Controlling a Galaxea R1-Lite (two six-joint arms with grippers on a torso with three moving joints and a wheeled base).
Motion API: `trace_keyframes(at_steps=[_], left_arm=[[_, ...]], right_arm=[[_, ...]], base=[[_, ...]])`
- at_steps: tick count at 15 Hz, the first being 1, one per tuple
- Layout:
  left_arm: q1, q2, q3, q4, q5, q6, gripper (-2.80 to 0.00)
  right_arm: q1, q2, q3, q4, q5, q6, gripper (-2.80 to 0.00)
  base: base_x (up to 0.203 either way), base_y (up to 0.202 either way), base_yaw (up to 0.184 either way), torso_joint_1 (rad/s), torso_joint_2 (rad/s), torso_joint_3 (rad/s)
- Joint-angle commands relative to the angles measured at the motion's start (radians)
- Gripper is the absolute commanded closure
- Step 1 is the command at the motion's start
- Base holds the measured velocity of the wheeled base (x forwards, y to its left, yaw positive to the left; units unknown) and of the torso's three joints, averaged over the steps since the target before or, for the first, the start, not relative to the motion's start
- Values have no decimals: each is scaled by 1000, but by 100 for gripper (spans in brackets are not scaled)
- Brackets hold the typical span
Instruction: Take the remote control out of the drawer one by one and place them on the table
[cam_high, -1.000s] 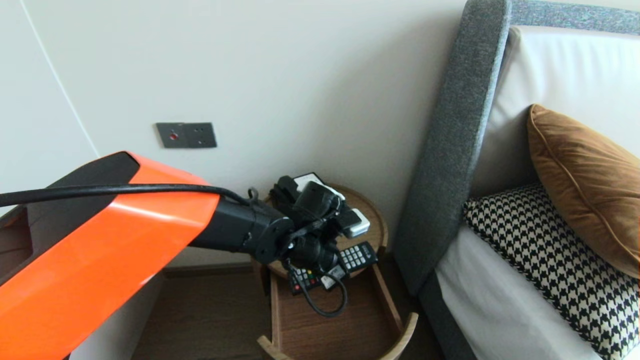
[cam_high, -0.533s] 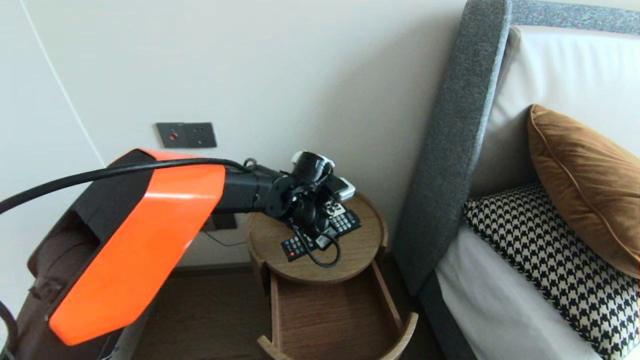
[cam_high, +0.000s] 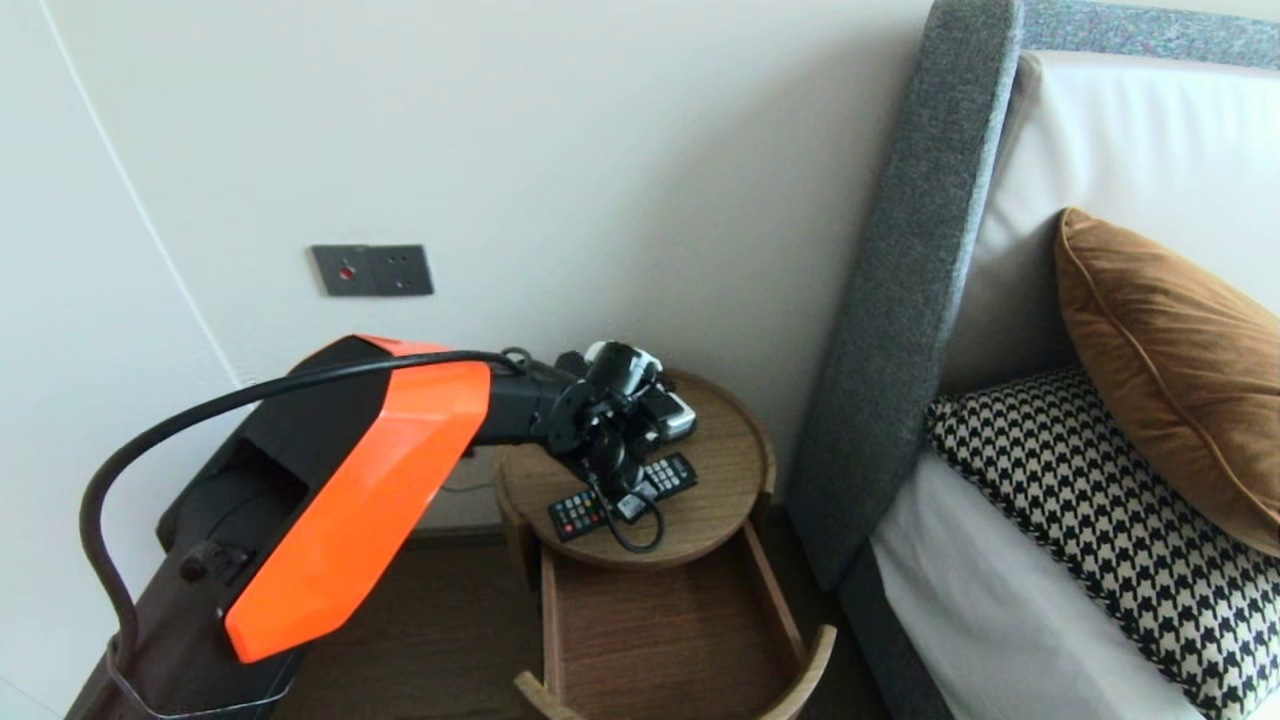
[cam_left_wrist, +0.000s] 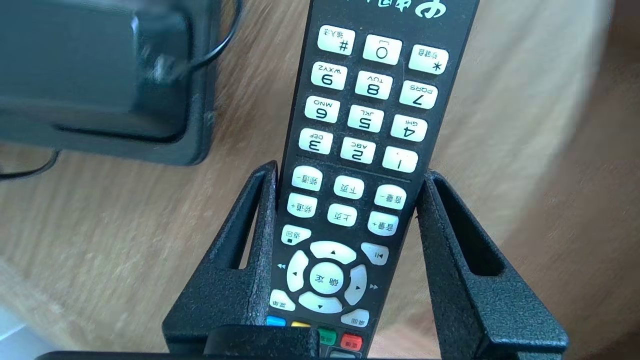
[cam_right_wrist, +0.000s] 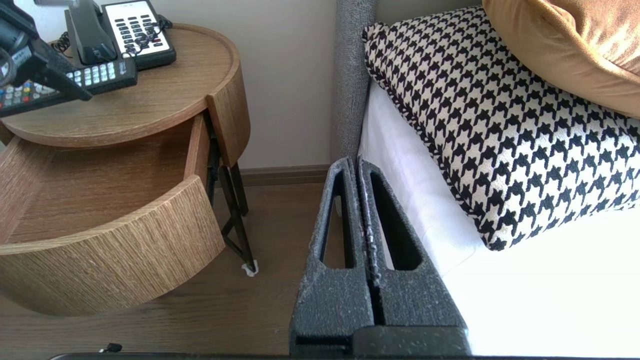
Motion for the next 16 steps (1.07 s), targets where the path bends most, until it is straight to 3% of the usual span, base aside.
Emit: trace_keyframes(at_steps=[1,16], left_arm=[[1,15,0,-1,16,45,0],[-6,42,2,-3,21,65,0]], right_arm=[[-1,-5,0,1,0,0,0],[0,-5,0,0,0,0,0]], base=[[0,0,0,0,0,0],[0,0,0,0,0,0]])
